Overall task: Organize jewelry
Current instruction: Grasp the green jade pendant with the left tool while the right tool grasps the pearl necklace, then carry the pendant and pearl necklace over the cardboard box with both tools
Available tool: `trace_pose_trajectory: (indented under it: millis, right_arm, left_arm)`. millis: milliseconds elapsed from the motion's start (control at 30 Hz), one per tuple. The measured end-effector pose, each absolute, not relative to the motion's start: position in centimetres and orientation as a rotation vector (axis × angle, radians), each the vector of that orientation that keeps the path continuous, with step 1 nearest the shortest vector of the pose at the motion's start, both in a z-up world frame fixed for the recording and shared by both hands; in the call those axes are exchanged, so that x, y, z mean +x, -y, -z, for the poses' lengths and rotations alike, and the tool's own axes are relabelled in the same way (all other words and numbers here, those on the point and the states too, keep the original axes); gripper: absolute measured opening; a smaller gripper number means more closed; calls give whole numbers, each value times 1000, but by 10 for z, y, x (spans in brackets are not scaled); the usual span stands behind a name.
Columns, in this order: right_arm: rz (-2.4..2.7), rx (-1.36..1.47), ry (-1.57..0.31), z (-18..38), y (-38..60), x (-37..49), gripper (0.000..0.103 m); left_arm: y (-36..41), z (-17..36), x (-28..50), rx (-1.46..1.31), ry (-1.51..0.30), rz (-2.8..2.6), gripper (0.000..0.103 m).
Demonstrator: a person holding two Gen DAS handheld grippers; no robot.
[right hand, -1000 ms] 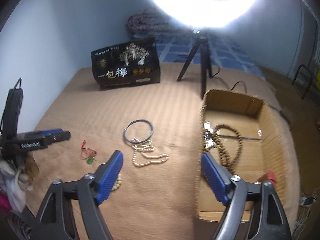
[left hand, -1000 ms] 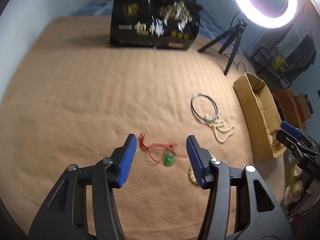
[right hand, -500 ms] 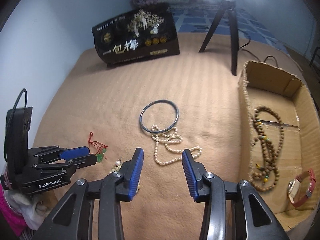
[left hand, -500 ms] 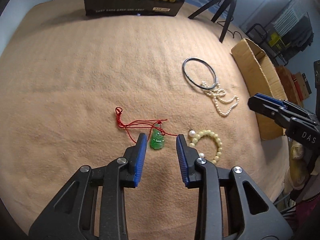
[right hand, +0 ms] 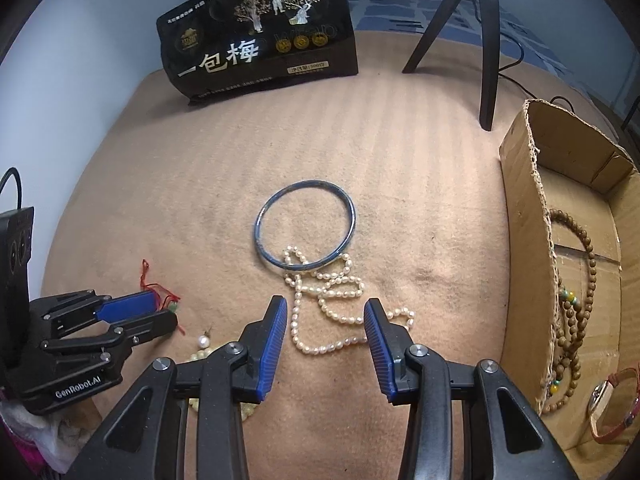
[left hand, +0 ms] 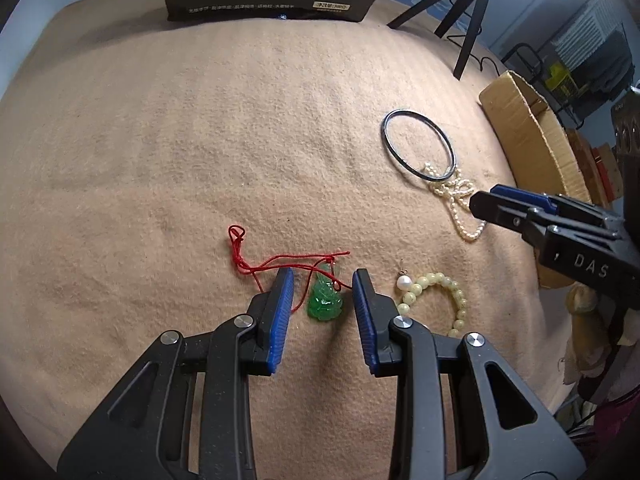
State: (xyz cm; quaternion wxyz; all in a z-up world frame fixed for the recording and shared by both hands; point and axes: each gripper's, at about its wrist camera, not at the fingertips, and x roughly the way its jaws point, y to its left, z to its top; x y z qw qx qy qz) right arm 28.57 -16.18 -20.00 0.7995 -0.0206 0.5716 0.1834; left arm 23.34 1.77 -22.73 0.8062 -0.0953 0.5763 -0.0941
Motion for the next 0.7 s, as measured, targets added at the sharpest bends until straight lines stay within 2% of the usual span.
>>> trace_pose_trajectory:
  millis: [67,300,600,633,700]
  right_arm:
    - [-391,-49,-1229,202,160,287,42]
    - [-401,-78,-1241,209,150,291,42]
    - [-390,-230,-1240,221,128,291,43]
    - [-386,-242,-1238,221,127,291,41]
    - [-381,-257,-1235,221,127,291,30]
  left_arm:
    - [-16,228,234,-197,-1232,199,30]
    - [-14,231,235,-163,-1226,181,15]
    - [-14,232,235,-160,-1221,184,14]
    - [-14,232,235,-162,-1220,186,14]
    - [-15,231,234,-168,-1219,187,14]
